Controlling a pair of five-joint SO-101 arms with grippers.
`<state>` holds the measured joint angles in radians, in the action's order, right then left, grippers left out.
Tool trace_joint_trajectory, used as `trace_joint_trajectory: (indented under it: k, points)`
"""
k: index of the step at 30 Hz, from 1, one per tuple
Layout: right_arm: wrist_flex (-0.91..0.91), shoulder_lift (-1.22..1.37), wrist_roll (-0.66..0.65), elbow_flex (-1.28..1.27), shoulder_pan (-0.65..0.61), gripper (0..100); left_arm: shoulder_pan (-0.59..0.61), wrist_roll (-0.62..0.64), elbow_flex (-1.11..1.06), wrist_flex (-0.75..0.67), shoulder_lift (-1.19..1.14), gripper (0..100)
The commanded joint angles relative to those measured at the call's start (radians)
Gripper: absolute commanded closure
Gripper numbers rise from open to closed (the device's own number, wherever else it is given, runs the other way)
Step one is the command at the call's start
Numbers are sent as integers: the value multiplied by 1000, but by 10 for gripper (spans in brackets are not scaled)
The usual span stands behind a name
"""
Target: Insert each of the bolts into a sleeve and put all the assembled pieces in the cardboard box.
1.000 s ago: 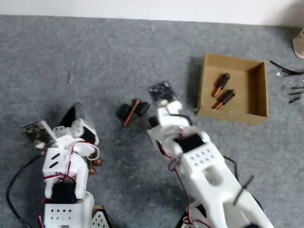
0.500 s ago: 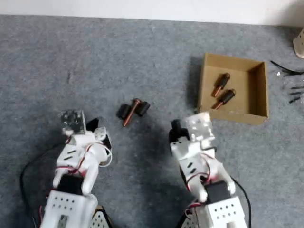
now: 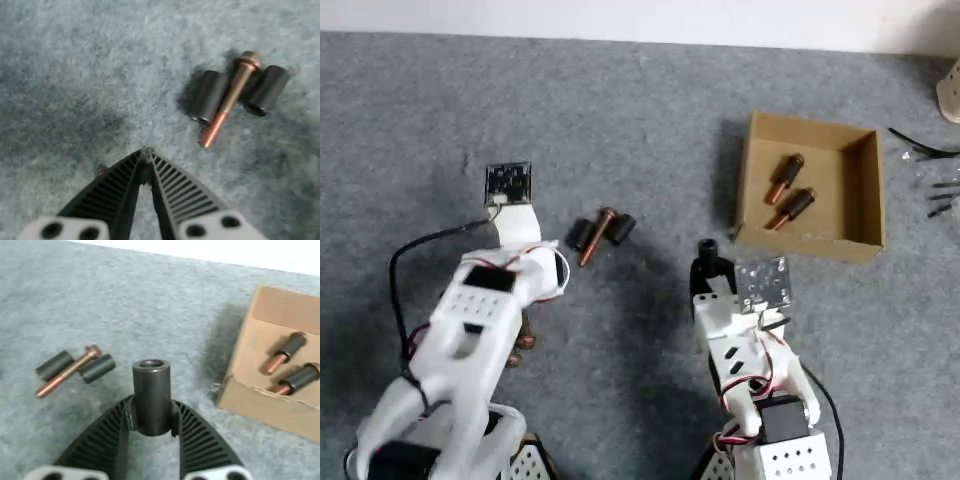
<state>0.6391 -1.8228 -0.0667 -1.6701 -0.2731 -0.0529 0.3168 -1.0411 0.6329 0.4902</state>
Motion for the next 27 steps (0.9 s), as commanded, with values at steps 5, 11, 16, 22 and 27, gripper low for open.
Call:
trace_joint_trajectory:
  k: [5,11,16,22,27]
  points:
    - [-82,-12,-11,-133,61,994,4,44,87,94,-19,993]
    - [-84,-12,-11,-133,62,994,99,183,136,296,-21,993]
    - [-84,-13,-11,-133,61,994,102,186,150,410,-21,989]
    - [-84,-13,-11,-133,61,994,102,181,145,422,-28,989]
    - [-84,-12,-11,-133,62,994,99,180,104,416,-28,957]
